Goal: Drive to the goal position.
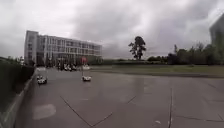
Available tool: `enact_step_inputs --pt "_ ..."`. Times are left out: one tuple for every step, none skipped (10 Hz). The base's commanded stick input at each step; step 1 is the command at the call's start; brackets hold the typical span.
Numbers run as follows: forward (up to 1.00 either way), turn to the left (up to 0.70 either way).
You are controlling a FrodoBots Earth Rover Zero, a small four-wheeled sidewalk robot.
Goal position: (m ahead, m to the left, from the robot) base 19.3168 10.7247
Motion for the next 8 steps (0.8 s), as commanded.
enact_step_inputs --pt "0.58 0.00" --pt "0.70 0.00" --pt "0.70 0.00" --pt "0.70 0.27" --pt "0.70 0.35" --pt "0.70 0.33" --pt "0.70 0.24" --pt "0.70 0.00"
